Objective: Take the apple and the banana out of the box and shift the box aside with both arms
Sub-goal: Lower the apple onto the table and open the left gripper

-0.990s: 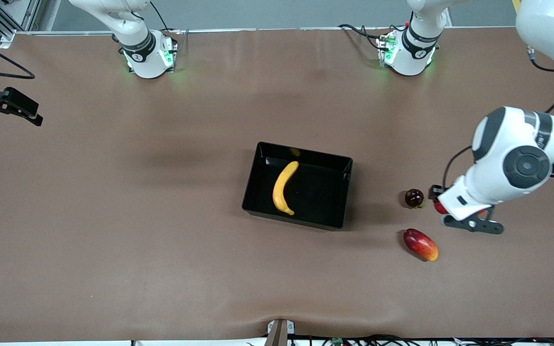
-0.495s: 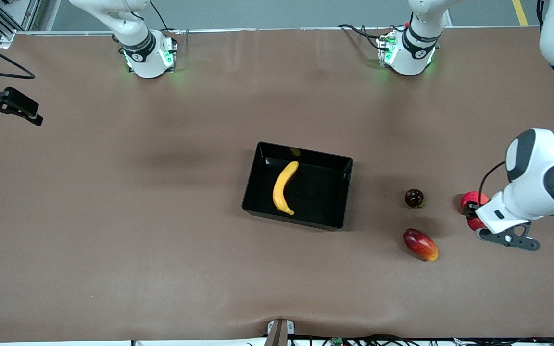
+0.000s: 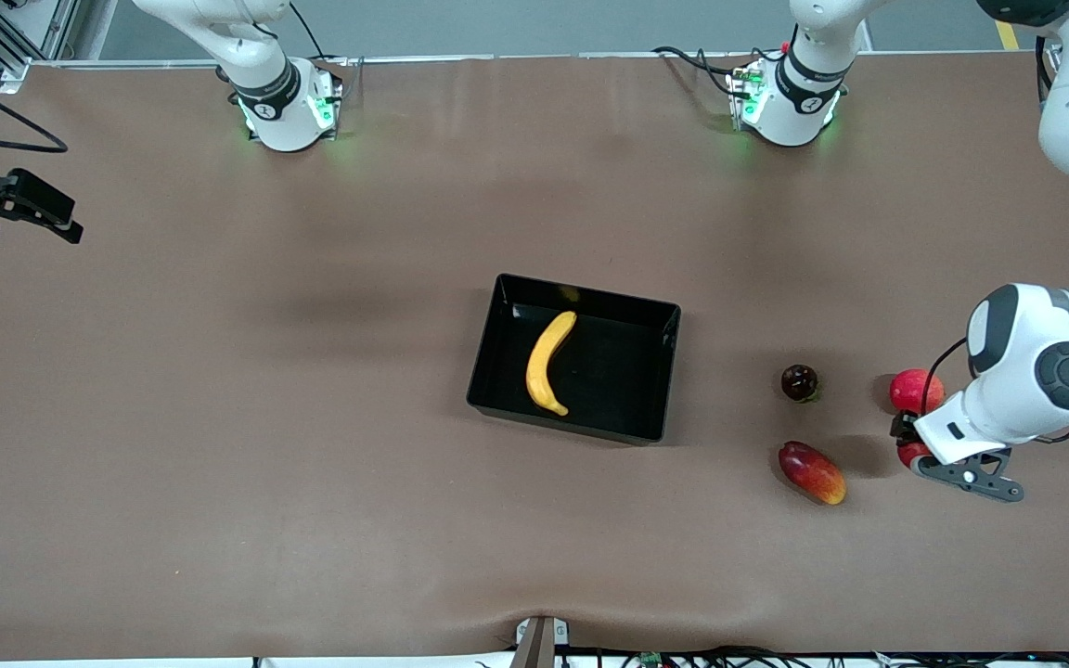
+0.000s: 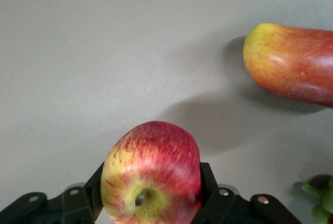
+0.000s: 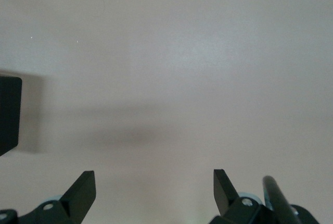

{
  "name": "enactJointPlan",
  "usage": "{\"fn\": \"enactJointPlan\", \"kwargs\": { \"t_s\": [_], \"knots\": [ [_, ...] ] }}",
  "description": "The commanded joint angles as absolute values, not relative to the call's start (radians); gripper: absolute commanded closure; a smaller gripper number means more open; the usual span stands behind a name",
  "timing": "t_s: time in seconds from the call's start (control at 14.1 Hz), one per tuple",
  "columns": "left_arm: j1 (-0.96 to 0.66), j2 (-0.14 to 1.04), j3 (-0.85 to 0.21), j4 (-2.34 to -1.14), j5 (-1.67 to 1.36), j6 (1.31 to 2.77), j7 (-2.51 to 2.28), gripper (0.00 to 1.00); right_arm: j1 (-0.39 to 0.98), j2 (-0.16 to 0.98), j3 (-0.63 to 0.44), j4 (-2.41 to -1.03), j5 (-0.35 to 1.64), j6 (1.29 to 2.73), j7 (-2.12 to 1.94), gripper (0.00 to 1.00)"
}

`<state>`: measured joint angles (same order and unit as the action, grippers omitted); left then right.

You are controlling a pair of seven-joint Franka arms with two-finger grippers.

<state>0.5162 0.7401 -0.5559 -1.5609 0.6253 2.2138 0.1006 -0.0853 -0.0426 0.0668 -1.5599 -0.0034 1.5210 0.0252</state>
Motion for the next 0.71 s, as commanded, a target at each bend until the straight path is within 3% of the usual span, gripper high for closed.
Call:
{"fn": "enactJointPlan", "kwargs": {
  "t_s": [0.0,0.64],
  "knots": [
    [0.511,0.790,-0.552,-1.516,0.643,2.236,0.121,1.00,-0.101,-0.034,0.075,-1.542,0.014,1.509,0.023,0.00],
    [0.466,0.936,-0.522,-1.388,0.646,2.308,0.118,1.00,-0.101,-0.034,0.075,-1.542,0.014,1.509,0.023,0.00]
  ]
}}
